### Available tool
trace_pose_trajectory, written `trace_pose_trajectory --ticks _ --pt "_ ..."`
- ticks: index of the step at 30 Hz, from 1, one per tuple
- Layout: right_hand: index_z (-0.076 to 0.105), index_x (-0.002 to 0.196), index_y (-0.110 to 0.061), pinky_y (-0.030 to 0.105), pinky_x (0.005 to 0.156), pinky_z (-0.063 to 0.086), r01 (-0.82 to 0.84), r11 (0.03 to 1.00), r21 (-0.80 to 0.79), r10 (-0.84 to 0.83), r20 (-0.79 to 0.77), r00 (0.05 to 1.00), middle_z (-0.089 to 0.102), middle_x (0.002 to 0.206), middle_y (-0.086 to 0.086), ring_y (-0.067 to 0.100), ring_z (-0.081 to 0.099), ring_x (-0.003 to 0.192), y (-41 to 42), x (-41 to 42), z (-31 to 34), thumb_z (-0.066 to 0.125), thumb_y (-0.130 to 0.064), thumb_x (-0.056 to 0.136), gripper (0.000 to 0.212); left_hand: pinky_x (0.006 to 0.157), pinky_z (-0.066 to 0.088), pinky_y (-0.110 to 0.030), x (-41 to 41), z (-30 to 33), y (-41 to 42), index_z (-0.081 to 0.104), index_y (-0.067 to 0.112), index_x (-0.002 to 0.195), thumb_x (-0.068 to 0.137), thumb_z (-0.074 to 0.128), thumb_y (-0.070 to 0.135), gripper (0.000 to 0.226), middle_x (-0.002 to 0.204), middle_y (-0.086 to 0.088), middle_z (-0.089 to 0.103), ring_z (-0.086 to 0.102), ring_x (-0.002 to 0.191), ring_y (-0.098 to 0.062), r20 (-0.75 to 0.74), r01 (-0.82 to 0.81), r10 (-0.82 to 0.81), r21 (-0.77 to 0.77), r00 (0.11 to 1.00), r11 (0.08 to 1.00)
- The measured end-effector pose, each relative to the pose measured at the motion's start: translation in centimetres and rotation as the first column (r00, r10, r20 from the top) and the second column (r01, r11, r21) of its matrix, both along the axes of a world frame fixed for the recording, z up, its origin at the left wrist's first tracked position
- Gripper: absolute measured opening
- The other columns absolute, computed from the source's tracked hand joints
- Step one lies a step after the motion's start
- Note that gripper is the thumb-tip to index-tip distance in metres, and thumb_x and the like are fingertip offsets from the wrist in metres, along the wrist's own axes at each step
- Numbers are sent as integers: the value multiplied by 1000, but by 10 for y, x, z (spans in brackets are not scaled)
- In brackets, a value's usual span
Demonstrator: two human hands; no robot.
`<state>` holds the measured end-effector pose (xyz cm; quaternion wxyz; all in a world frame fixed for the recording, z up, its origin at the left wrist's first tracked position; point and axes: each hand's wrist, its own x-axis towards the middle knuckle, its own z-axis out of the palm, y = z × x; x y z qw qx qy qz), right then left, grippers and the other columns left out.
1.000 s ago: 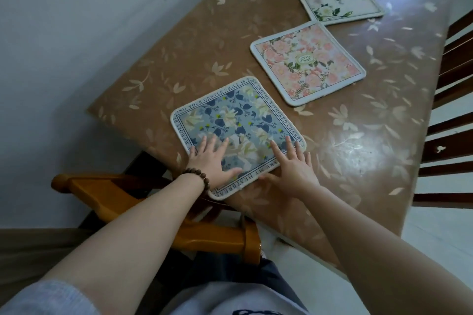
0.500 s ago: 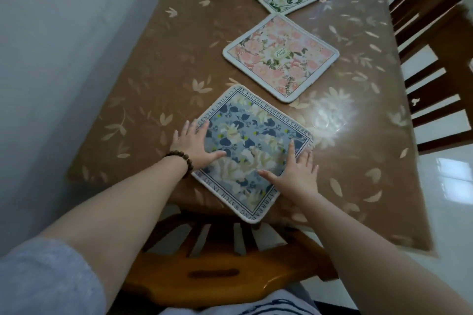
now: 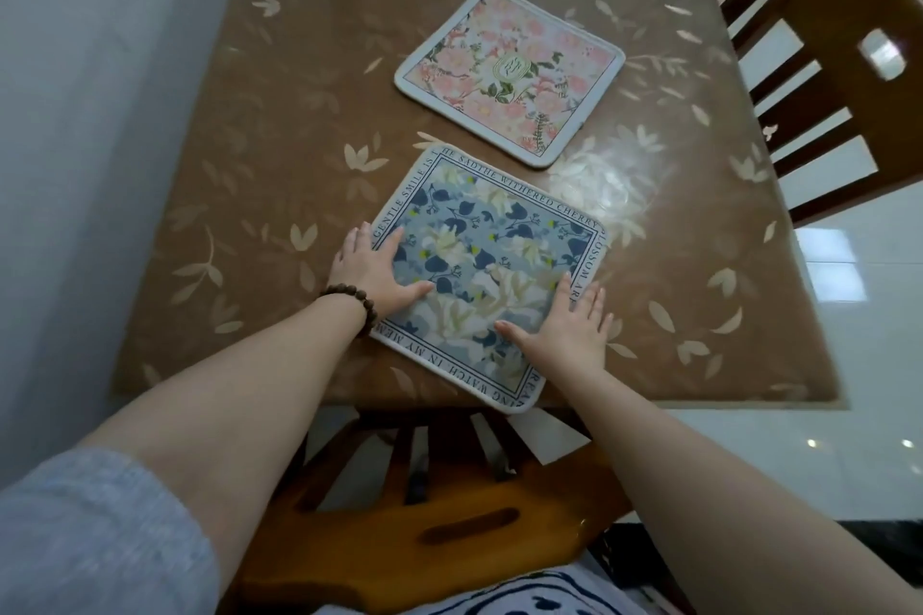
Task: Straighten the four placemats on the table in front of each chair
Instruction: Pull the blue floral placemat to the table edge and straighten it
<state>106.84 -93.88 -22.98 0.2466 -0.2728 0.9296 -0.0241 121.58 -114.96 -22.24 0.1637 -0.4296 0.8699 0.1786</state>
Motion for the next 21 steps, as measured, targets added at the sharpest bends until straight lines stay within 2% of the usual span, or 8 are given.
trace_pose_trajectory --ticks 5,9,15,21 --pt "-11 149 -19 51 114 -8 -5 1000 -15 5 -7 1000 -13 155 24 35 -16 143 -2 1 -2 35 -93 60 125 112 19 -46 1 4 3 15 35 149 73 50 77 94 156 -15 11 9 142 -32 -17 -1 1 -20 1000 1000" --pt "-10 150 -20 49 115 -8 -29 999 -21 28 -19 999 -12 155 24 34 -16 143 -2 -1 -3 34 -92 62 122 112 20 -46 11 2 11 17 36 149 74 51 74 91 156 -14 12 9 141 -31 -43 -23 22 -19 999 1000" --pt "-4 150 -23 48 114 -9 -154 987 -36 152 -36 988 -10 156 21 31 -16 144 -14 -18 0 31 -91 65 115 112 20 -47 37 -4 29 17 40 147 73 50 76 89 157 -13 8 6 142 -30 -59 -119 120 9 991 993" --pt "-3 151 -25 48 117 -3 -274 961 -34 274 19 961 -11 157 20 32 -14 144 -37 -37 2 35 -92 61 118 112 20 -49 69 -6 53 16 41 147 74 53 71 87 158 -11 6 3 143 -28 -91 -166 170 45 981 985"
